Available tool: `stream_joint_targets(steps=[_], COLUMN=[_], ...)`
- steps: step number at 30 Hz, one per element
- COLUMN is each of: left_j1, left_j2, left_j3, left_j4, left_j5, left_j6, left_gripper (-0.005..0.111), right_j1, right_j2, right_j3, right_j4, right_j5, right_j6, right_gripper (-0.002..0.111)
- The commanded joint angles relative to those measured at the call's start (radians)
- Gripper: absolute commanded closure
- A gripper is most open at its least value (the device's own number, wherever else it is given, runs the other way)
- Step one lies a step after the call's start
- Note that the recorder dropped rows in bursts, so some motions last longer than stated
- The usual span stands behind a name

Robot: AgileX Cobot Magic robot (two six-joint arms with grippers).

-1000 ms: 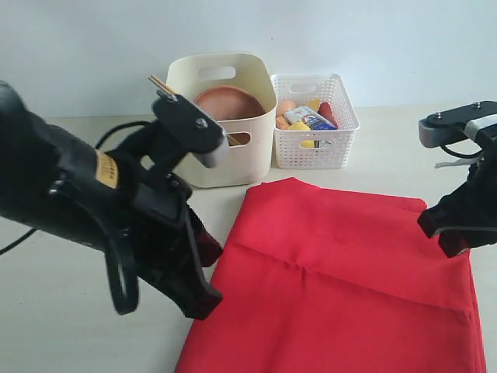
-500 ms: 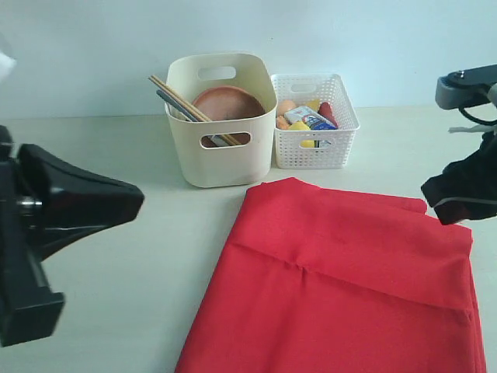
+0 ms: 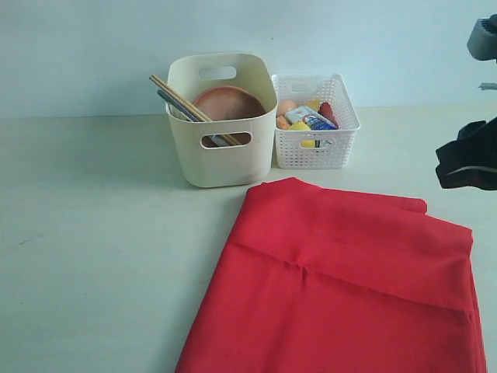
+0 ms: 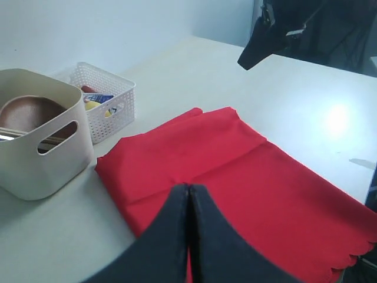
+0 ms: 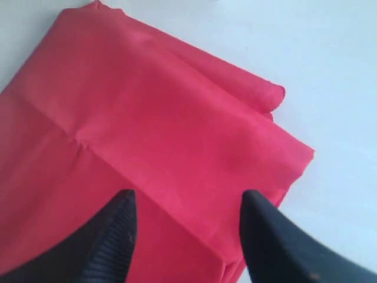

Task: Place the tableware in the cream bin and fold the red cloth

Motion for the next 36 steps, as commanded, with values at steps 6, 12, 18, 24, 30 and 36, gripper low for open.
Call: stream_joint_targets(steps=[6,12,18,24,30,36], left_j1=[-0.002,-0.002,-0.002,-0.002,-0.002,-0.002], left_j2=[-0.169,-0.178,-0.178,-0.178,-0.178,-0.178], left_j3=[0.094,0.111,0.111,0.111,0.111,0.134], left_j4=[0.003,0.042,0.056,0.056,0.056,0.055], left_j5=[-0.056,-0.067,-0.067,-0.067,-0.067,-0.076], left_j6=[-0.016,-0.007,-0.007,-0.007,-0.007,-0.007], left_gripper=[0.107,0.107,0.107,0.107,0.107,0.107], right_j1=[-0.001,-0.001,-0.001,-0.001,-0.001,-0.001], right_j2=[-0.111,-0.168,-0.183,-0.183,-0.183,-0.183], right_j3=[0.055,0.079,0.079,0.079,0.081,0.081], right_j4=[0.041,0.042,0.047,0.047,0.047,0.057], right_j5=[-0.065,-0.102,-0.120,-0.111,-0.107,-0.107], right_j6=[-0.041,-0.041,-0.041,-0.041,-0.053,-0.060], right_gripper=[0.057,0.057,0.057,0.057,0.057,0.057])
